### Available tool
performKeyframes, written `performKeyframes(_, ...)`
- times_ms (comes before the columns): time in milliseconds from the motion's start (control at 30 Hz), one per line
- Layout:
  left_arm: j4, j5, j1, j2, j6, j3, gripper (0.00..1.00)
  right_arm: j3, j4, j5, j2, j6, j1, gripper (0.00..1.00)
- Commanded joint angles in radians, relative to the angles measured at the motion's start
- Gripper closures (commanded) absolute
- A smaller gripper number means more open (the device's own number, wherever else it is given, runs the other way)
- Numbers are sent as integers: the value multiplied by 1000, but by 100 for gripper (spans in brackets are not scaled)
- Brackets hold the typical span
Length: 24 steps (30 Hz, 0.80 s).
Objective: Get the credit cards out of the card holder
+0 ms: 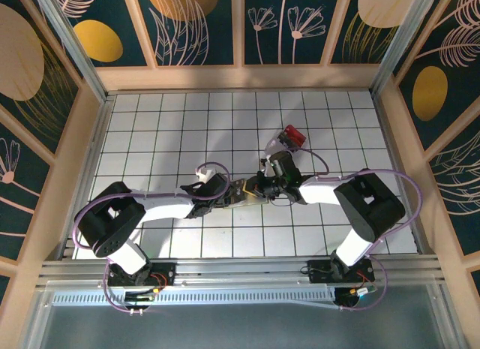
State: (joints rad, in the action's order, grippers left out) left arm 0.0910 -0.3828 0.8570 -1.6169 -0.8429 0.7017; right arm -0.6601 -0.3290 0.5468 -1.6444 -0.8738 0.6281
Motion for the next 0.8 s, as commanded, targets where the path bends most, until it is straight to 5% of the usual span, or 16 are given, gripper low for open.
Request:
performKeyframes(0, 51, 37, -6, -46, -11, -7, 16, -11, 65, -45, 40, 30, -12, 100)
performKeyframes(400, 27, 16, -6, 31, 39, 85, 15, -70, 188, -124, 26, 67, 15, 100)
performKeyframes(767, 30, 18, -5, -91, 58, 113, 13, -82, 203, -127, 33, 61, 19, 100)
